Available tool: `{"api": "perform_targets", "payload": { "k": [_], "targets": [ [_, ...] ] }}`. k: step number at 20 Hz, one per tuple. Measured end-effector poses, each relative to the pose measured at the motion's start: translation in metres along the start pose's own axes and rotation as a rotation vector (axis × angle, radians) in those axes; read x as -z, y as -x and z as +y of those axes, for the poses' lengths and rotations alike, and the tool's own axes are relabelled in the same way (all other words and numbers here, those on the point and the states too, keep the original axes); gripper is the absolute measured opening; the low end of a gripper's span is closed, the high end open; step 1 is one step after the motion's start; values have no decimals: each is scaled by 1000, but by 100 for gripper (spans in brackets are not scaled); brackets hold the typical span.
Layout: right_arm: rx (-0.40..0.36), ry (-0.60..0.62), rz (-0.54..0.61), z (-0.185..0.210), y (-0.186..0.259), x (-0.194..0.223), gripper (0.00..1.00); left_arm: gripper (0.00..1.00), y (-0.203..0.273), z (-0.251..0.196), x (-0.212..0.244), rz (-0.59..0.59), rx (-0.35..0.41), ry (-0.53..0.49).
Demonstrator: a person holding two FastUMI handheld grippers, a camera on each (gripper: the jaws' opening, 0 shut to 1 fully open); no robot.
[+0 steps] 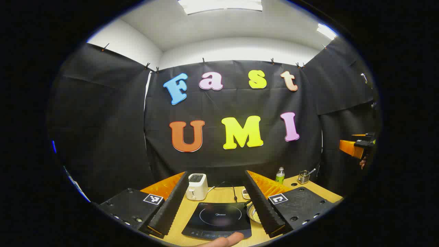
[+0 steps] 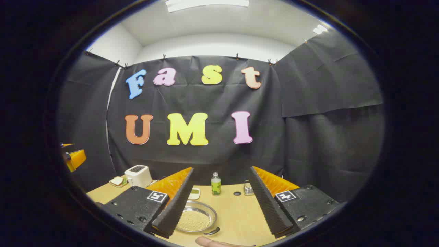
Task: First push the handle of the pot to place it horizontally, then grasp the pot with both hands and set it on the induction cooktop.
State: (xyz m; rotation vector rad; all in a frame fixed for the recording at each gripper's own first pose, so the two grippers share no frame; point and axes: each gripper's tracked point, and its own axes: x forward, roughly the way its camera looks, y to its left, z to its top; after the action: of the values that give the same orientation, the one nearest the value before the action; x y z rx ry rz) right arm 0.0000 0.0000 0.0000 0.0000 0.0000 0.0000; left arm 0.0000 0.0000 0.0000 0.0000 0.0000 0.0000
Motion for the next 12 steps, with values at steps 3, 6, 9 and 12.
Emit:
{"api": "perform_targets", "payload": {
  "k": [3, 6, 9, 12],
  "targets": [
    [-5, 15, 5, 1, 0, 3, 96, 96, 1, -7, -1, 0, 12, 4],
    [-15, 21, 10, 3, 2, 7, 96, 97, 3, -11, 1, -2, 22, 0],
    [-23, 31, 18, 5, 2, 12, 96, 96, 5, -15, 3, -3, 28, -11],
    [-27, 19, 19, 8, 0, 14, 96, 96, 6, -15, 1, -11, 21, 1]
  ]
}}
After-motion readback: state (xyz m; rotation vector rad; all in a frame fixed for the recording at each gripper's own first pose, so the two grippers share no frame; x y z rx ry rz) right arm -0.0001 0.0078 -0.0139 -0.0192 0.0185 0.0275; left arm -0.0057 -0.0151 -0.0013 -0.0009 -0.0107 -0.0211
